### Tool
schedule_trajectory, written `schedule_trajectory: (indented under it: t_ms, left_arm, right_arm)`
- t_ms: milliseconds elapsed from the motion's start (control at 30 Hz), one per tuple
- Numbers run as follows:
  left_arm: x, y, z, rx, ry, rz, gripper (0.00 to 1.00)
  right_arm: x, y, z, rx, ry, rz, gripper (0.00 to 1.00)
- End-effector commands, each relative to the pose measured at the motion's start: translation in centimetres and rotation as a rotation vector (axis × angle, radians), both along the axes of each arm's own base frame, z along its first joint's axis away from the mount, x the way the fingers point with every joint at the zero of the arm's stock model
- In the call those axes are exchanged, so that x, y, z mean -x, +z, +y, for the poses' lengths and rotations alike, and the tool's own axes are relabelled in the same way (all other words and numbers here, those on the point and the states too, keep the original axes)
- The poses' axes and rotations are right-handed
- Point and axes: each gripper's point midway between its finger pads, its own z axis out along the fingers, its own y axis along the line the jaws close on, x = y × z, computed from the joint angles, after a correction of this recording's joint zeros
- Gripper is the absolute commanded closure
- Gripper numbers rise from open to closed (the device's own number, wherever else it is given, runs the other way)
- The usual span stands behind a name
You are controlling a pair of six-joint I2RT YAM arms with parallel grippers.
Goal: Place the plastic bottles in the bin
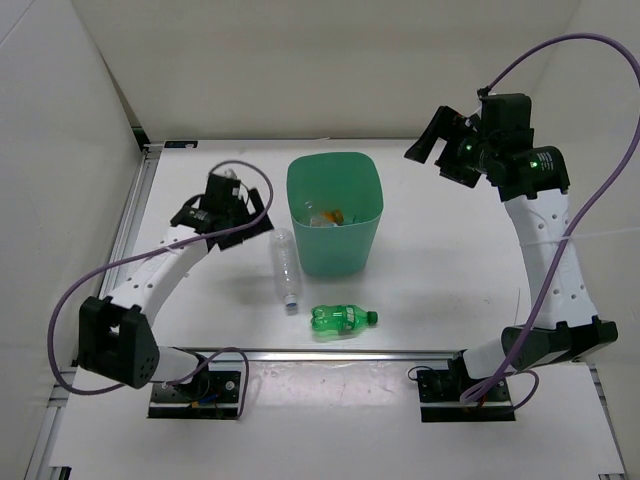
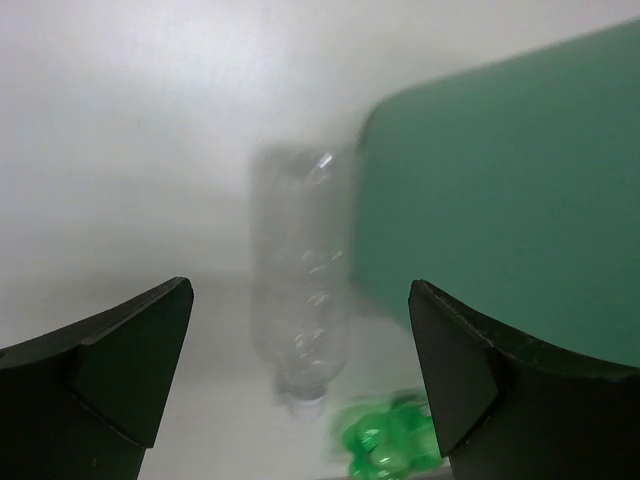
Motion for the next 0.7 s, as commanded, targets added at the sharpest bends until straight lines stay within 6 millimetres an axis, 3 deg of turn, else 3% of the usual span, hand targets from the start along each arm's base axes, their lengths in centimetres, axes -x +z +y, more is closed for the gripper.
schedule_trajectory:
  t_ms: [0,33,200,467,600,667]
  left_arm:
    - [1.2,-3.0,-0.9,0.133,-0.061,0.065,0.0]
    - [2.1,-5.2,-0.6,0.142,-0.063,0.11,0.0]
    - [2.5,-8.6,-1.8,0.205,-0.202,0.145,0.0]
    - [1.4,-9.5,-3.9,0.278,-0.29,0.145,0.0]
    - [1.6,-11.9,-4.1,0.283,-0.302,0.212,0.0]
    - [1.6,-11.9,-4.5,0.302,-0.32,0.212,0.0]
  right_arm:
    - [-0.2,1.1,0.3,-0.022,0.011,-0.031,0.0]
    - [-0.2,1.1,0.3,-0.022,0.011,-0.031,0.0]
    - [0.3,1.1,0.1,-0.014,0.017,-0.037,0.0]
    - [0.5,0.9,0.2,-0.01,0.029,-0.03,0.0]
    - [0.8,1.2,0.1,-0.004,0.034,-0.042,0.0]
    - [0.8,1.2,0.1,-0.004,0.034,-0.042,0.0]
